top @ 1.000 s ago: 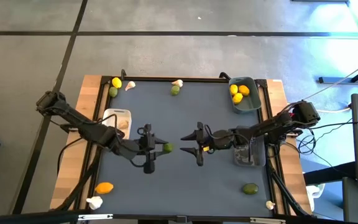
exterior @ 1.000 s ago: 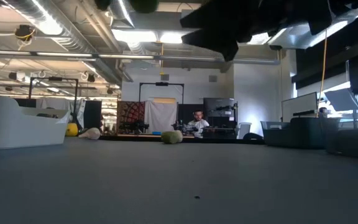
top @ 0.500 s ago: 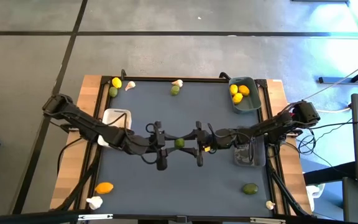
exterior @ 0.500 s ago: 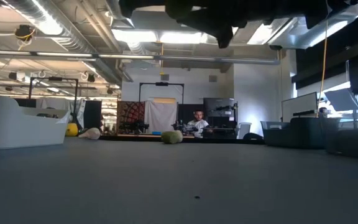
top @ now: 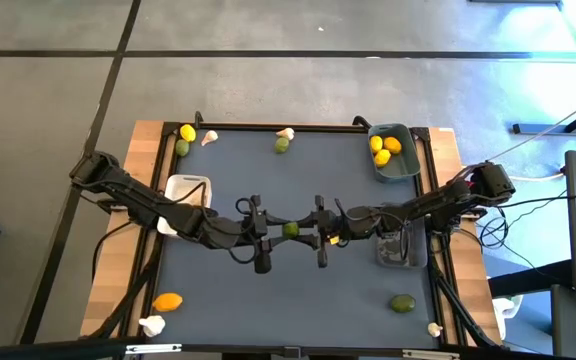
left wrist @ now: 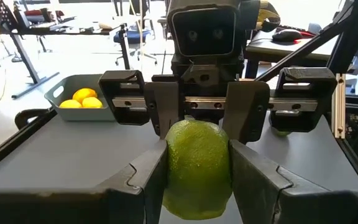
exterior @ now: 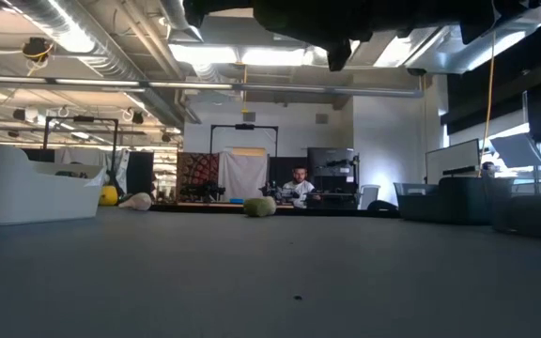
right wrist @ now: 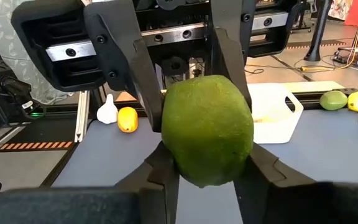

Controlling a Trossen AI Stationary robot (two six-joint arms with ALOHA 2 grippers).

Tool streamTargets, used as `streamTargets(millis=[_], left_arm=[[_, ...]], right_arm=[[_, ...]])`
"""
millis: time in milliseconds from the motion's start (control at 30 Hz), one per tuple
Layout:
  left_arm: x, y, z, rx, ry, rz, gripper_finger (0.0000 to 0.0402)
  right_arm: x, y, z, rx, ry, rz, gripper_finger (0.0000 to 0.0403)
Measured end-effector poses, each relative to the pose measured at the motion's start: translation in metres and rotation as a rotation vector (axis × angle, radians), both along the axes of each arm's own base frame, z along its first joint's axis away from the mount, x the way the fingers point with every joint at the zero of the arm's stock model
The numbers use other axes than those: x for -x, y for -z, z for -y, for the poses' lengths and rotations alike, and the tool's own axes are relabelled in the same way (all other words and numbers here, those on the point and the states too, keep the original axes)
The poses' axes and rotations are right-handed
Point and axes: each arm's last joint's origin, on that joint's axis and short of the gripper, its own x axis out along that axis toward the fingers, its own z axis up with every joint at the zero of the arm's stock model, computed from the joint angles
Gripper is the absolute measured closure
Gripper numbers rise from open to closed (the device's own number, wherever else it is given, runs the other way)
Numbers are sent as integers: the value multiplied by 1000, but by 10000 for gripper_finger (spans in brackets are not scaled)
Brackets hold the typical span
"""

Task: Sort produce into baskets
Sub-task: Put the lime into the black bin

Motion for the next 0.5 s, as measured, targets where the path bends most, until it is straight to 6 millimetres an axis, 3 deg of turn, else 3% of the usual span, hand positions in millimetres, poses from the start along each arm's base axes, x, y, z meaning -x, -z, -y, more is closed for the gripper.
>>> streamTargets(millis=[267,500], left_arm=[[2,-2,0,-17,18,-6,188],[28,-13,3,-22,46,-95,168]], right_arm=[[0,0,0,1,-4,-3,277],[13,-7,4,35,43,-105,279]])
